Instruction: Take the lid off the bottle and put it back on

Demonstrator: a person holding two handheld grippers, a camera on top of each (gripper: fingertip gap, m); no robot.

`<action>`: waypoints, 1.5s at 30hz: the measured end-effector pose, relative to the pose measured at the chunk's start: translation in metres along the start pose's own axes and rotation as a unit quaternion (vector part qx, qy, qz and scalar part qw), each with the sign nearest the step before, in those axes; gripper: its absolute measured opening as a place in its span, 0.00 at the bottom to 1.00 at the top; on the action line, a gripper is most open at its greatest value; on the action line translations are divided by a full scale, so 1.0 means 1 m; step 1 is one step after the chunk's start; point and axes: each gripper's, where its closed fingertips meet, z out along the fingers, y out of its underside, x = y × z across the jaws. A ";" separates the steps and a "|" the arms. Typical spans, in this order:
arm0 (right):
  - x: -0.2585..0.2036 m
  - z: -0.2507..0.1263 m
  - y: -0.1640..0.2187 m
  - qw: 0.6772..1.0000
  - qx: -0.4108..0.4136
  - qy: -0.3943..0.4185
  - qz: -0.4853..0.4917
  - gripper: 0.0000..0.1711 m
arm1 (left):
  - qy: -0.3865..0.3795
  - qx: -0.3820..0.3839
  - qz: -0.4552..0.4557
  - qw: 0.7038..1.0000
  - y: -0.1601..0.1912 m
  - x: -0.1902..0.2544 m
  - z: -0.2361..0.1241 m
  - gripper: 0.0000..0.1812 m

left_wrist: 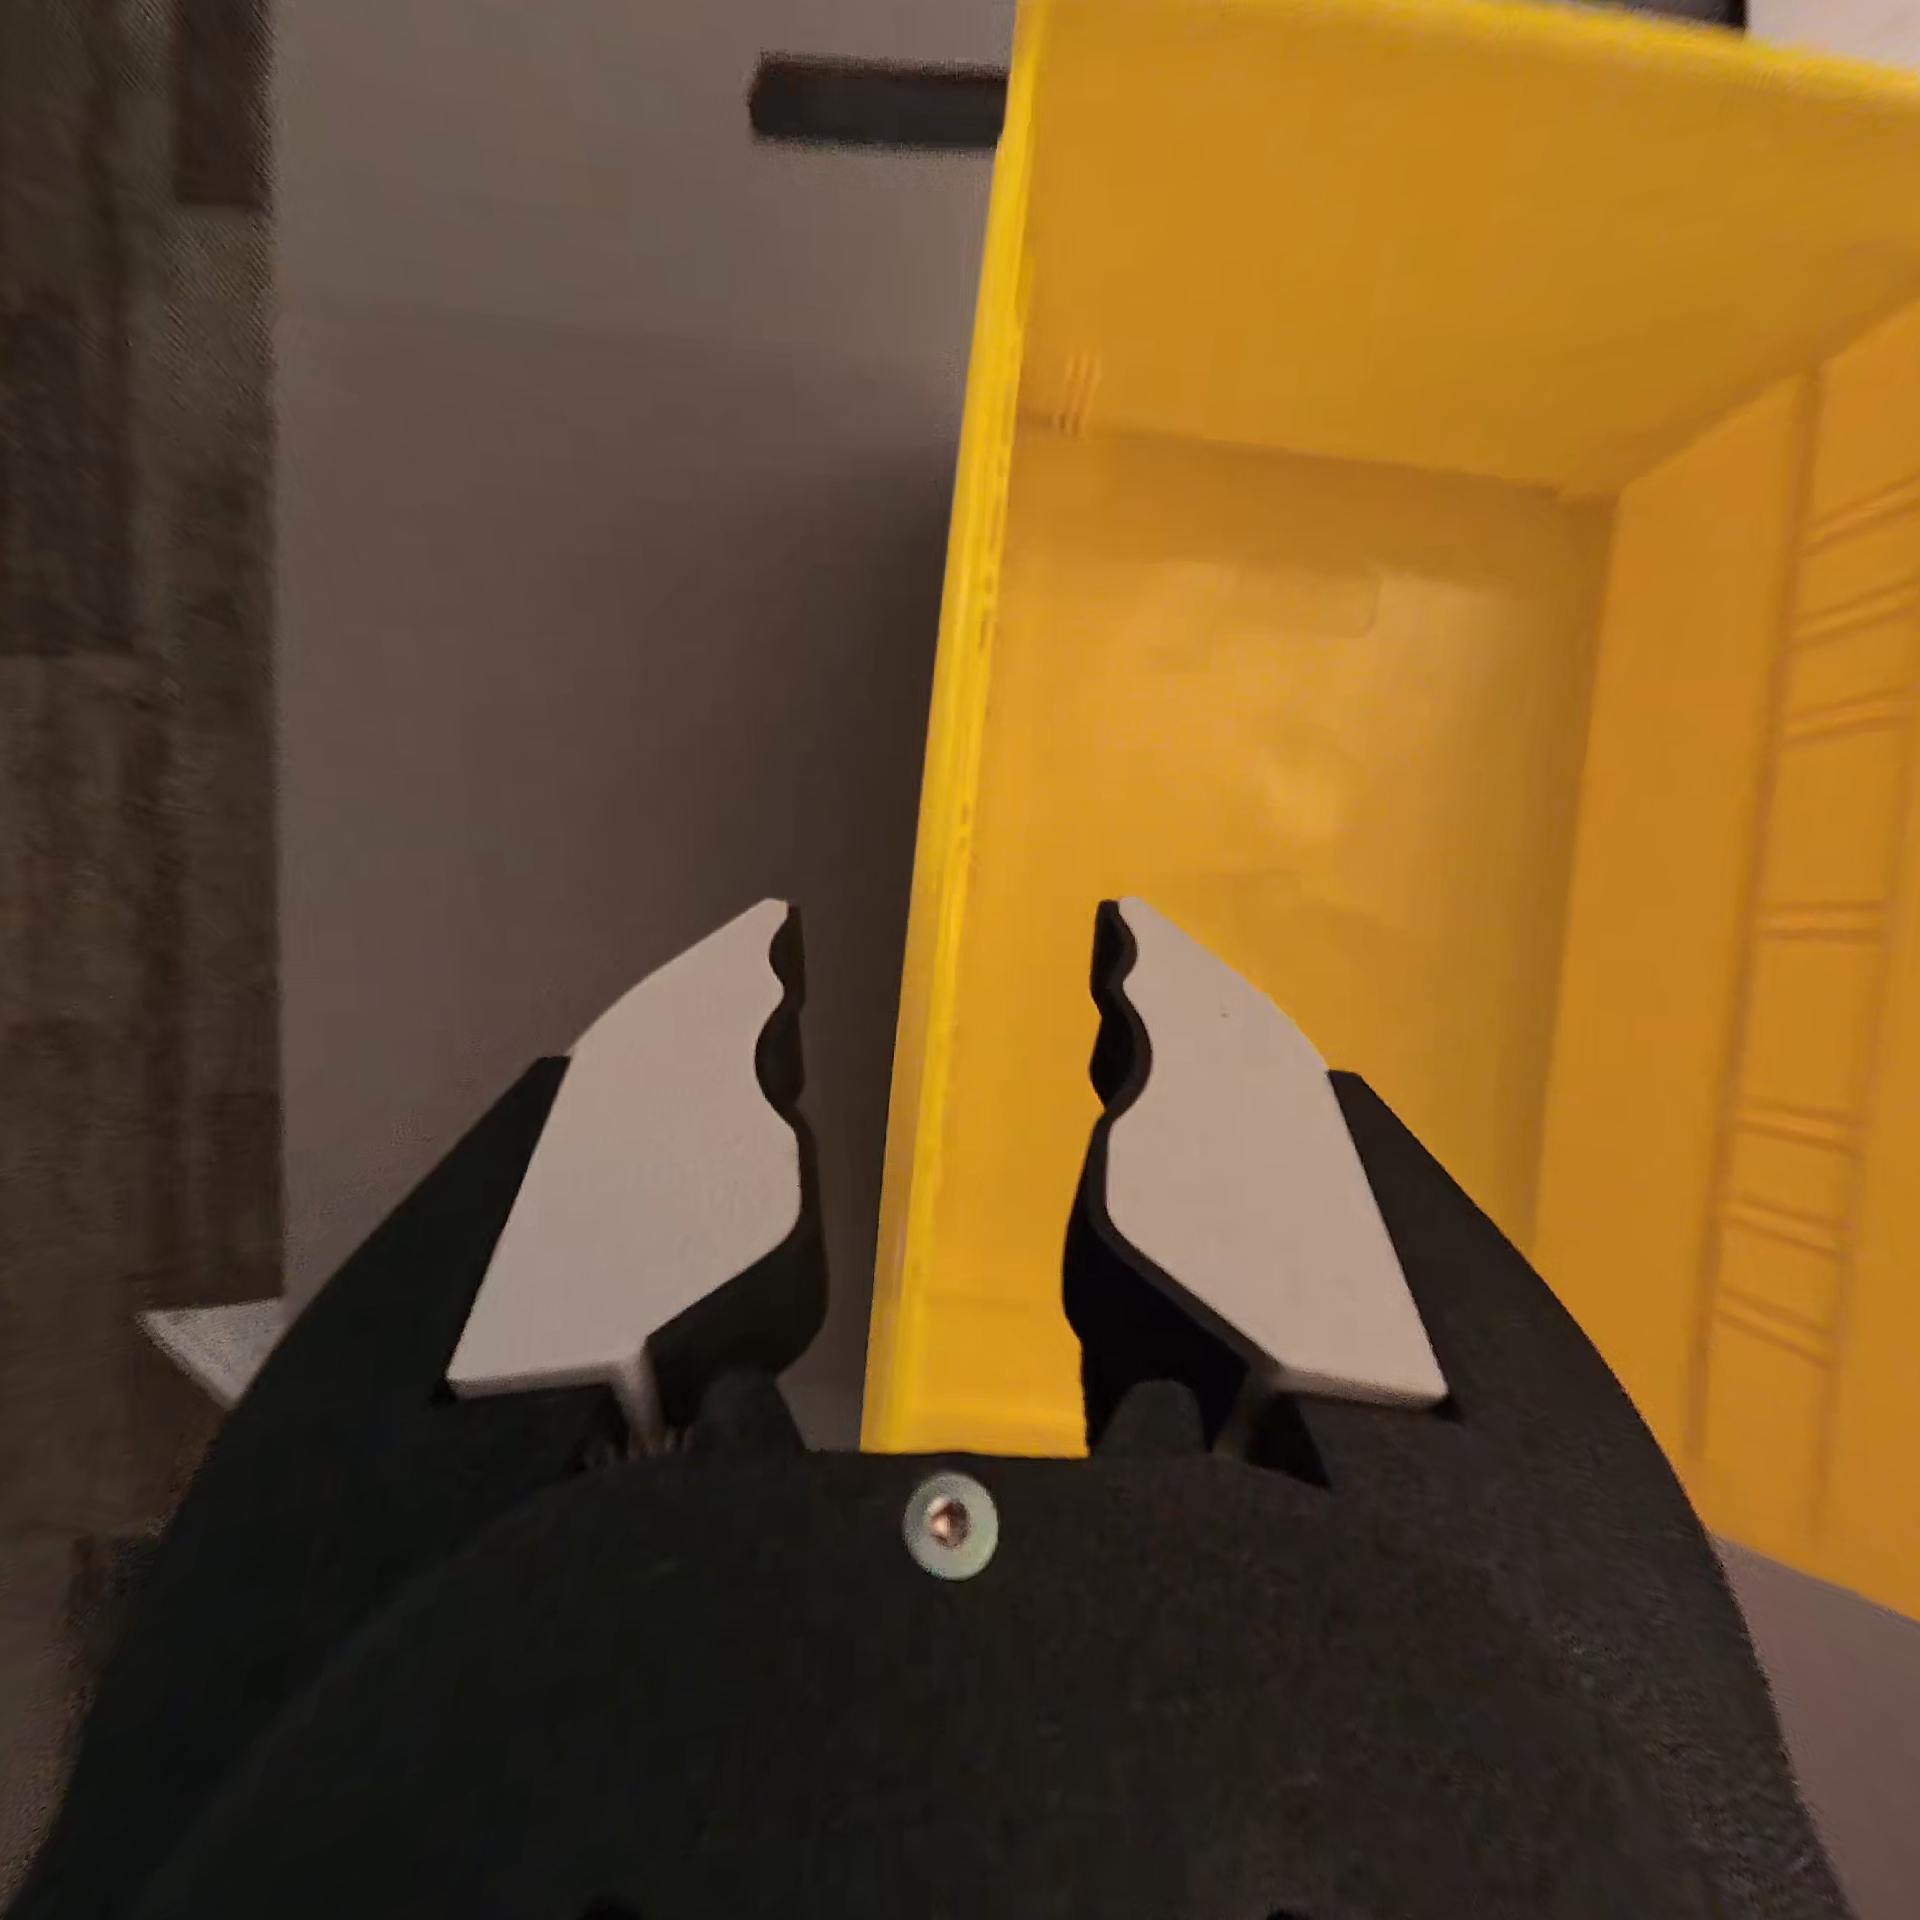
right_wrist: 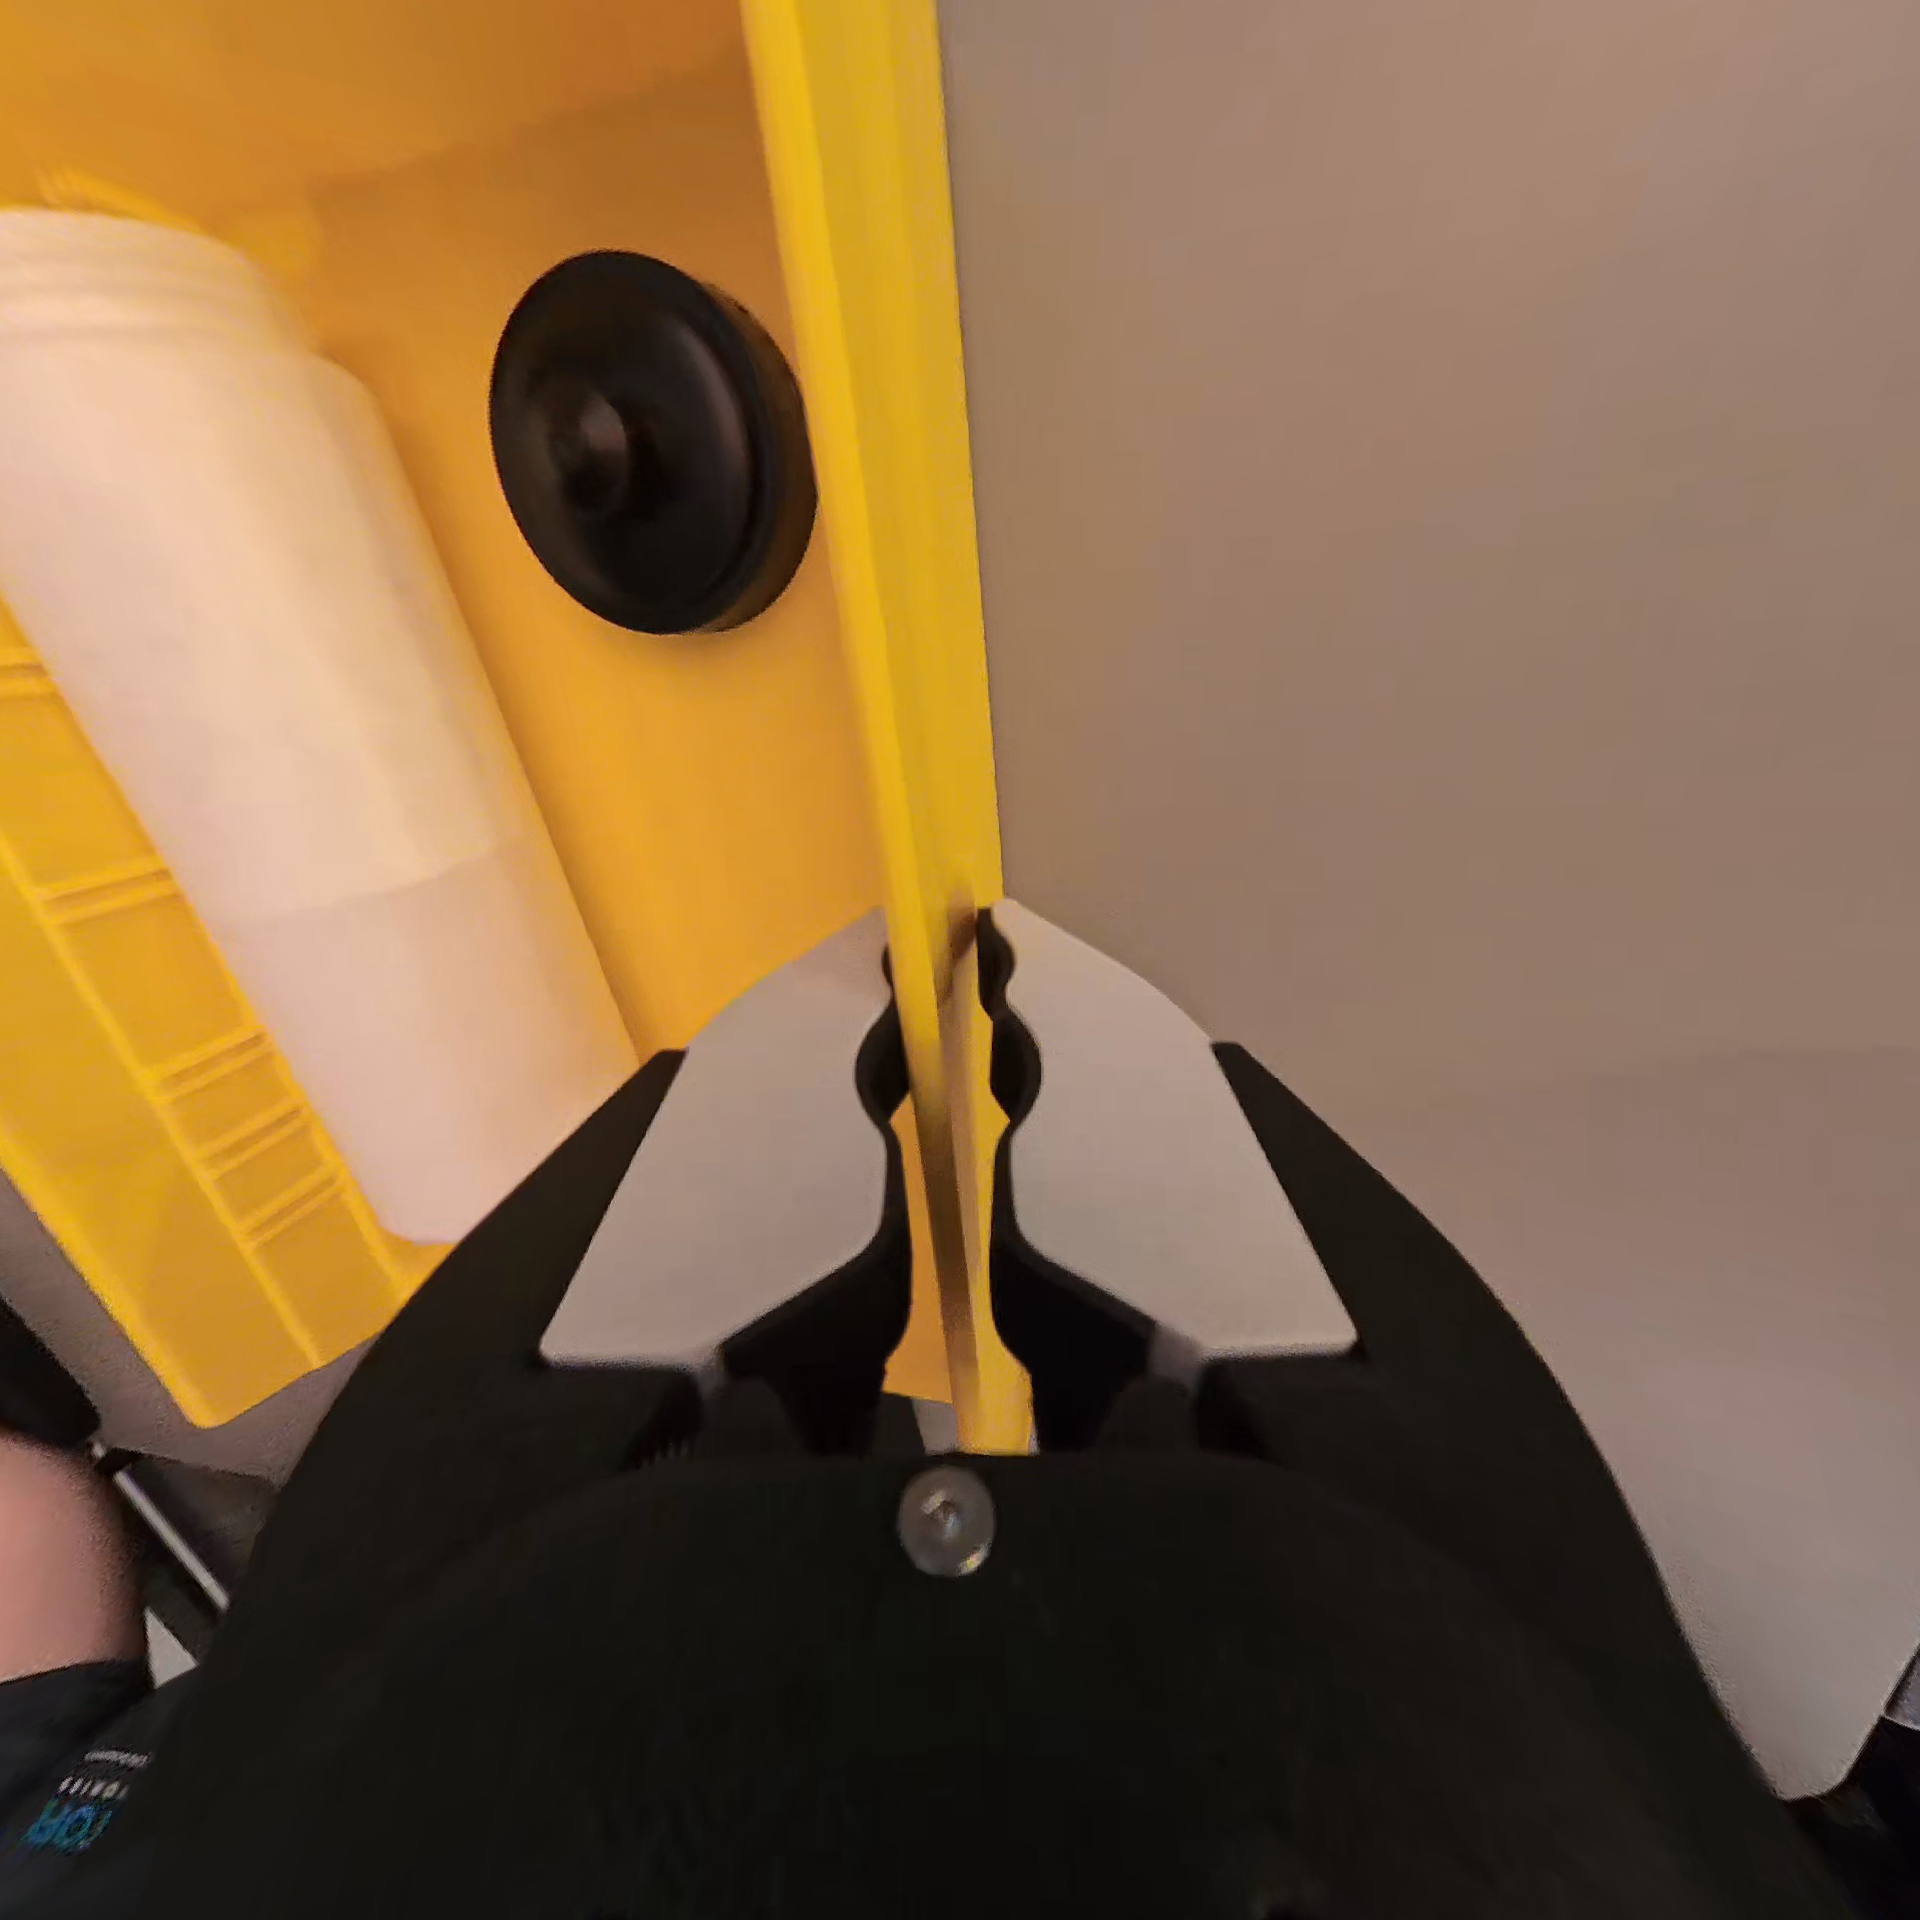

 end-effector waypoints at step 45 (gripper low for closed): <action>-0.158 0.044 0.032 0.958 -0.122 0.073 -0.250 0.06 | 0.016 -0.241 0.189 0.952 0.059 0.139 0.032 0.11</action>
